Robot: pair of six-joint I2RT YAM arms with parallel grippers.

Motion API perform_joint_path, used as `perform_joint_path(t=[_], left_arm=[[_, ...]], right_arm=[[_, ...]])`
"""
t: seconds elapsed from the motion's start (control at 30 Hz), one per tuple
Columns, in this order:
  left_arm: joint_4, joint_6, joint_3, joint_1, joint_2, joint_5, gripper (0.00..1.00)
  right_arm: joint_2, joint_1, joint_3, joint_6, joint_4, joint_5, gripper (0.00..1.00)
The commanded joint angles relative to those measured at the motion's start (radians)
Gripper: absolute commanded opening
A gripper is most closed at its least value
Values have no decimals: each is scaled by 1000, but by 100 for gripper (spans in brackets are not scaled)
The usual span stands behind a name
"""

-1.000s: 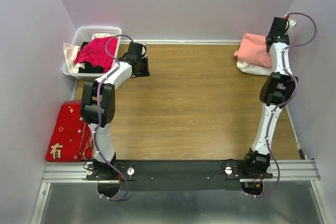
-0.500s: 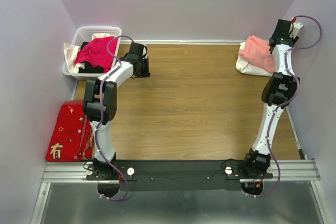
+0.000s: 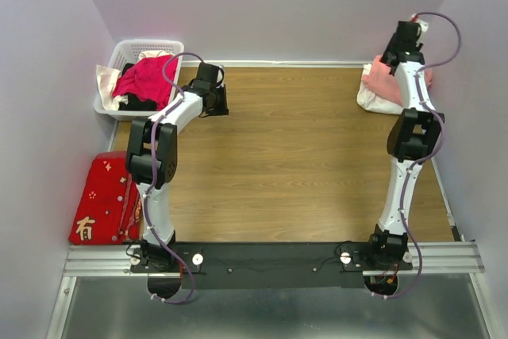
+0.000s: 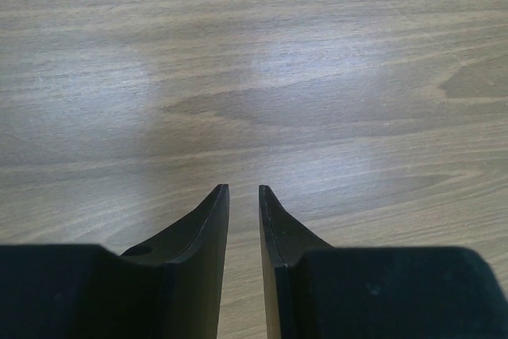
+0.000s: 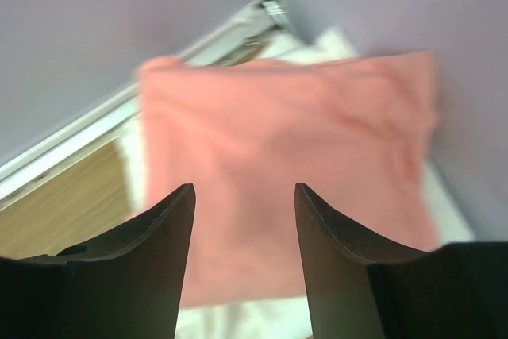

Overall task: Fold and stack the t-shirts
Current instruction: Neatly place the folded tshirt to the corner

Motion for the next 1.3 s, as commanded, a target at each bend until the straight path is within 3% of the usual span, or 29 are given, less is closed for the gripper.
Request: perform_joint_path(t=[0.0, 0.13, 0.63, 1.0, 1.1, 1.13, 1.17, 1.27], left_arm=[[20, -13, -14, -6, -8, 18, 30], [30, -13, -35, -6, -24, 16, 30], [37, -13, -52, -6, -22, 12, 30], [42, -5, -9, -6, 30, 24, 30], [39, -4, 9, -6, 45, 30, 30], [37, -1, 15, -6, 47, 30, 30], [36, 1, 20, -6, 52, 32, 30], [34, -1, 32, -6, 61, 36, 30]], right_arm=[[-45, 100, -50, 1, 14, -116, 61], [-18, 109, -56, 17, 6, -168, 61], [78, 109, -30, -24, -15, -126, 53], [-1, 108, -197, -45, -49, -45, 45], [-8, 109, -215, -41, -64, -22, 26], [-13, 109, -217, -39, -69, -14, 10], [-18, 109, -219, -39, -72, -1, 3], [-45, 109, -220, -47, -71, 35, 1]])
